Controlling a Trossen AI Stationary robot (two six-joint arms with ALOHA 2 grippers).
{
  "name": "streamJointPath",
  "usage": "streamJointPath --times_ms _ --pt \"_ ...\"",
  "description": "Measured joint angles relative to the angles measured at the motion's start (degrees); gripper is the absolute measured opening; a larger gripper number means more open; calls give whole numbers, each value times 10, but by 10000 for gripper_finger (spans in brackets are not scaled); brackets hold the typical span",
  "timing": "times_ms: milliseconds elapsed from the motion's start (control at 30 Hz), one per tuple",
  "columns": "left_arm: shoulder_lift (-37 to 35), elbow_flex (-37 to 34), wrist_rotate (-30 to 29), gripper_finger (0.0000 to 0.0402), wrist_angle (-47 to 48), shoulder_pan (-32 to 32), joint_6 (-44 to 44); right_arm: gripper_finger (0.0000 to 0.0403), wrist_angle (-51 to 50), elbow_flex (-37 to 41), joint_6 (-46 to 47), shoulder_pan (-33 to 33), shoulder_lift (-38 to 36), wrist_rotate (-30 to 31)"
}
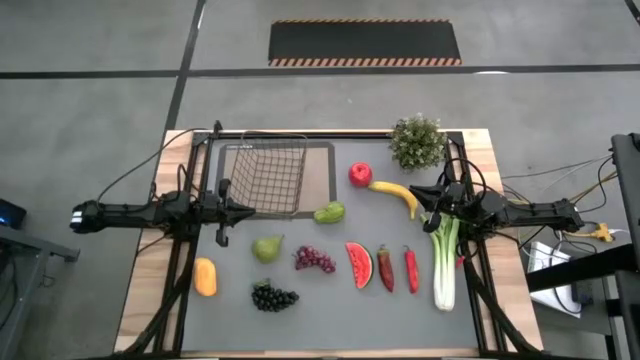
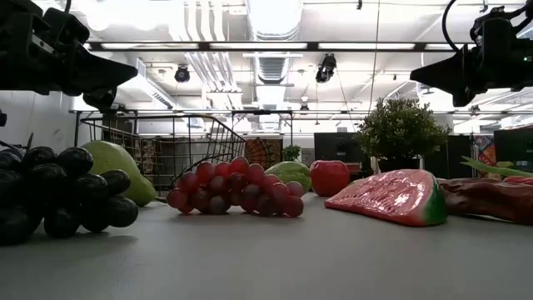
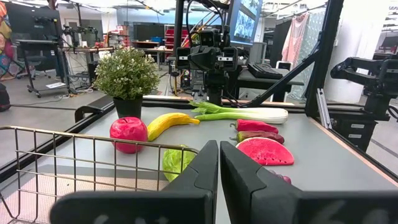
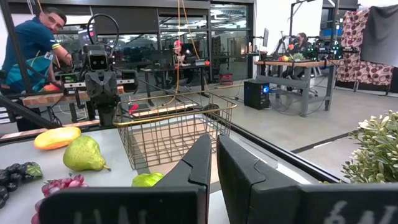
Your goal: Build produce basket
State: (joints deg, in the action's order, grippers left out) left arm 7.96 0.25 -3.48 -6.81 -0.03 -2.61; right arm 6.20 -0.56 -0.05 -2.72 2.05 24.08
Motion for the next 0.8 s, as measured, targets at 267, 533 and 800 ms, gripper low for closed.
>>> streamJointPath --times_ms 267,533,800 --pt "0 0 0 0 0 0 0 18 0 0 0 0 0 0" --pt "0 0 0 0 0 0 0 18 0 0 0 0 0 0" --pt "0 0 0 0 0 0 0 18 0 0 30 0 0 -2"
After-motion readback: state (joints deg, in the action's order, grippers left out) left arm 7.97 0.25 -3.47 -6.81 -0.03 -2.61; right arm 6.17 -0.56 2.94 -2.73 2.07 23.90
